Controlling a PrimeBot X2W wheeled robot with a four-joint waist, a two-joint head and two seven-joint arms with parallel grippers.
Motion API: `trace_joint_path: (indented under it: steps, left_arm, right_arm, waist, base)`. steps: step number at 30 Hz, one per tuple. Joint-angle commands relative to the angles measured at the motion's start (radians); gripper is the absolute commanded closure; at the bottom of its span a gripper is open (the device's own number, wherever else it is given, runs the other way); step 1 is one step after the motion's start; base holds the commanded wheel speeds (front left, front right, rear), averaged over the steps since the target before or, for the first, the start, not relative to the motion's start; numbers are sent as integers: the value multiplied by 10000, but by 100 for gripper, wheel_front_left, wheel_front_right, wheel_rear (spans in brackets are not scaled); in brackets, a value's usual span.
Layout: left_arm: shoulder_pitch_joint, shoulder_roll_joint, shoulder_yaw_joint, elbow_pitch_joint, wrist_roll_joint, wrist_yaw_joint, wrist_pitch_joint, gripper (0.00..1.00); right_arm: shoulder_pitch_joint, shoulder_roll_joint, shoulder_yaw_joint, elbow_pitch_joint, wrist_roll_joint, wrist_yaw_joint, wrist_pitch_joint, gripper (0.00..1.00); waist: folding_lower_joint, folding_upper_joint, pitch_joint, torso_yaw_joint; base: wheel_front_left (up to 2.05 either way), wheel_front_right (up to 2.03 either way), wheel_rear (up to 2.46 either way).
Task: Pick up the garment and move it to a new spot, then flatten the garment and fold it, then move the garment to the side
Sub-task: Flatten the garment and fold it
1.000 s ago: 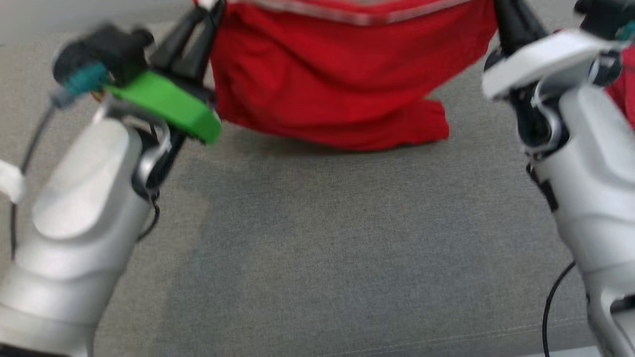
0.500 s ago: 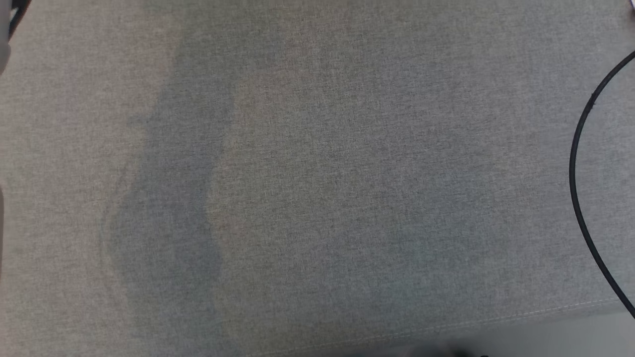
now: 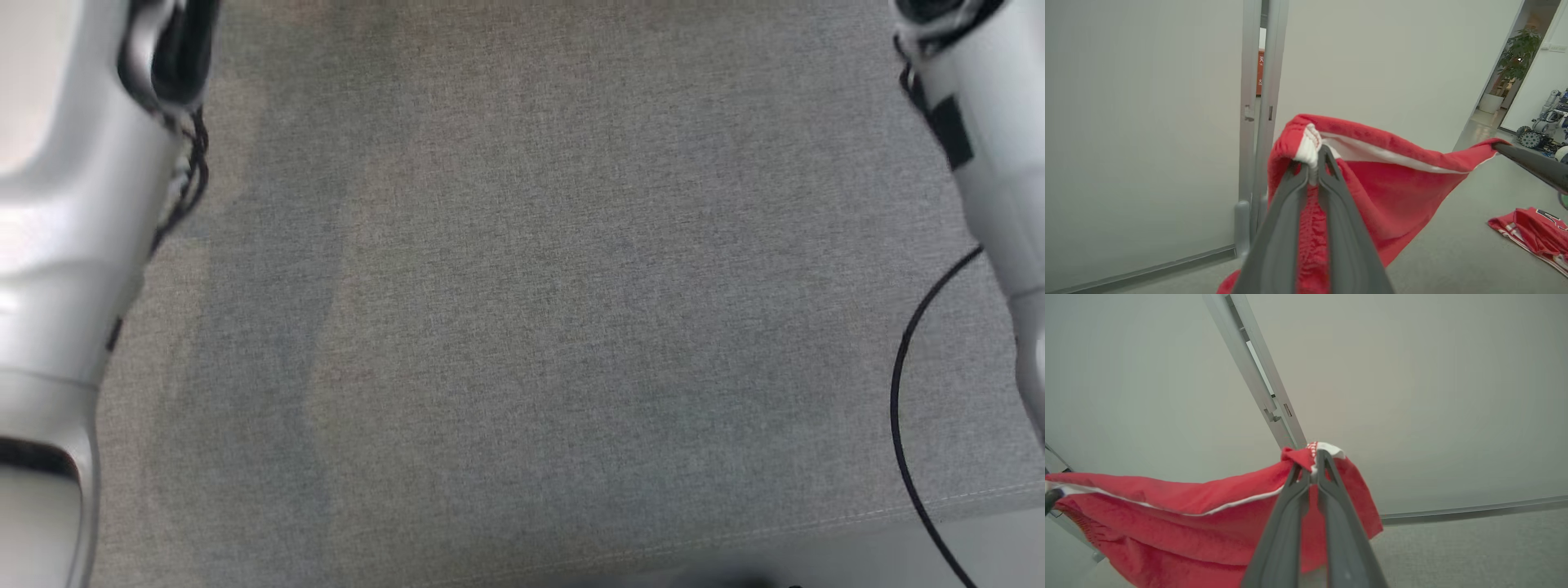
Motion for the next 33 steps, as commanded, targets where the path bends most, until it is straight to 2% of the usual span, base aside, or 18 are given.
trace_joint_path:
  steps: [1, 6, 10, 15, 18, 28, 33]
  left_arm:
    - [837, 119, 217, -315, 134, 6, -83, 100]
    - [4031, -55, 959, -1962, 865, 328, -66, 100]
    - [6564, -162, 1290, -3043, 1519, 563, -67, 100]
    - [9274, -469, 1753, -3894, 1951, 785, -70, 100]
    - [10499, -783, 1764, -4121, 2214, 726, -69, 100]
    - [12510, -1058, 2101, -4528, 2880, 593, -70, 100]
    - [12997, -1116, 2163, -4705, 3074, 504, -72, 100]
  right_arm:
    - [812, -195, 223, -292, 258, 3, -126, 100]
    - [3530, -931, 955, -1533, 959, 3, -451, 100]
    - [5688, -1465, 1141, -2317, 1339, 3, -737, 100]
    - [7907, -1667, 845, -3067, 1771, 2, -895, 100]
    - [9137, -1727, 484, -3441, 1829, 2, -954, 100]
    - [12661, -1168, -1080, -4936, 1818, 0, -937, 100]
    - [13974, -809, -1928, -5848, 1342, -5, -587, 100]
  waist:
    - [0, 0, -340, -45]
    - [0, 0, -1059, 28]
    - [0, 0, -1631, 85]
    - [0, 0, -2187, 46]
    - [0, 0, -2450, 103]
    - [0, 0, -3253, 311]
    - [0, 0, -3430, 387]
  base:
    - [0, 0, 0]
    - [0, 0, 0]
    - [0, 0, 0]
    - [0, 0, 0]
    - [0, 0, 0]
    - [0, 0, 0]
    - [0, 0, 0]
